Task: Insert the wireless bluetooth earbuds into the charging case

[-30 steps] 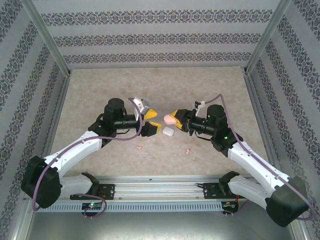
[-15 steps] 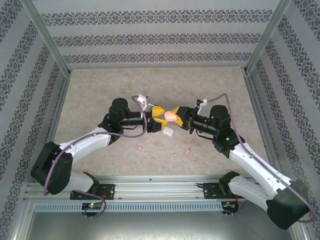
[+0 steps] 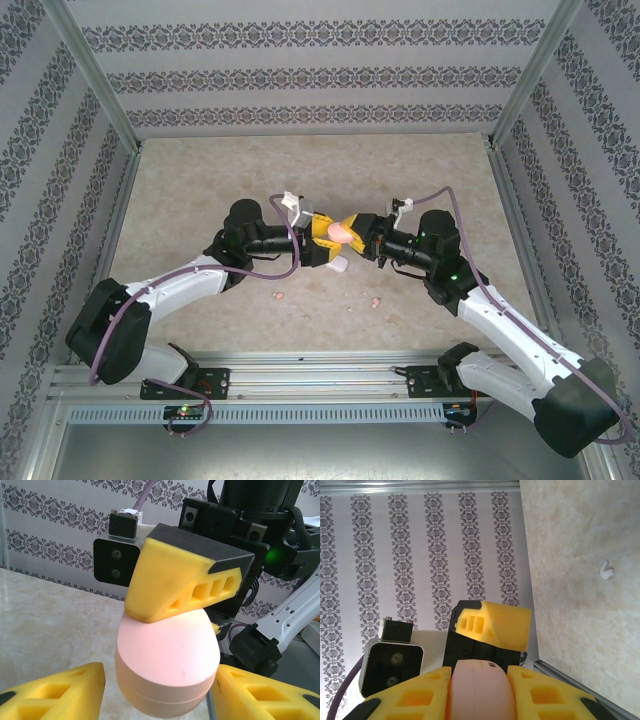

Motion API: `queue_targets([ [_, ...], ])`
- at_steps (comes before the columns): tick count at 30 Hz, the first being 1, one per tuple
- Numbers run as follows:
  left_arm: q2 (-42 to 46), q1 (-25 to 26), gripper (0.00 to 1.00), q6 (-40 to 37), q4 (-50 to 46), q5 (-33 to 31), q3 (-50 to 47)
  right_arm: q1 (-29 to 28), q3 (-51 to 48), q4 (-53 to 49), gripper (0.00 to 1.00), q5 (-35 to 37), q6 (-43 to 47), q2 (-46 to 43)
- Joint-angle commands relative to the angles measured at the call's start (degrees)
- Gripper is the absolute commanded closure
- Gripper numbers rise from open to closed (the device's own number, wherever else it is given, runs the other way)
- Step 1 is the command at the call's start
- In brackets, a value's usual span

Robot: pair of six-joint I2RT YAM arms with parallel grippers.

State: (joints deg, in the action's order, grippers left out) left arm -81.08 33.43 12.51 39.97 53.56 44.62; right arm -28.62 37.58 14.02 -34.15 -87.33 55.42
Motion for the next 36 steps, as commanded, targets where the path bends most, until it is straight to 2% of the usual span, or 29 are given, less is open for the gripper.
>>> queue_targets([
  [1,-1.0,0.8,0.46,1.9,5.3,0.9,2.0,-0.9,1.4,2.5,0.76,-0.8,-0.5,0.4],
  [7,-1.3,0.8,0.46,2.8,6.4,1.2,2.2,-1.2,1.3,2.9,0.76,-0.5,-0.5,0.8],
  [16,-1.4,0.8,0.67,1.7,4.5,1.9,2.4,-1.4,1.9,3.3,0.74,-0.5,-0.4,1.4],
  [17,-1.3,0.8,0.69,1.2,3.7,2.0,2.4,-1.4,1.9,3.4,0.71,-0.5,0.0,1.4],
  [19,-0.6,0.8,0.74,0.1,1.6,2.2,2.6,-1.4,2.1,3.1,0.58,-0.5,1.8,1.2],
  [22,0.9,0.6,0.79,-1.8,-4.5,2.7,3.5,-0.3,4.4,-0.9,0.43,-2.1,9.1,0.2],
  [26,3.3,-0.5,0.81,-3.4,-12.1,4.8,4.2,4.2,9.1,-10.3,0.33,-6.3,21.3,-2.0],
  [30,6.3,-2.0,0.83,-4.0,-18.0,7.5,4.6,6.8,17.9,-25.8,0.3,-7.3,41.1,-3.9],
  [33,8.6,-2.8,0.83,-7.2,-25.7,9.3,5.9,4.6,23.1,-34.5,0.3,-5.3,56.7,-4.2],
  [36,10.0,-3.2,0.83,-11.4,-34.2,10.6,8.2,1.1,25.4,-38.9,0.3,-1.2,66.9,-4.1],
])
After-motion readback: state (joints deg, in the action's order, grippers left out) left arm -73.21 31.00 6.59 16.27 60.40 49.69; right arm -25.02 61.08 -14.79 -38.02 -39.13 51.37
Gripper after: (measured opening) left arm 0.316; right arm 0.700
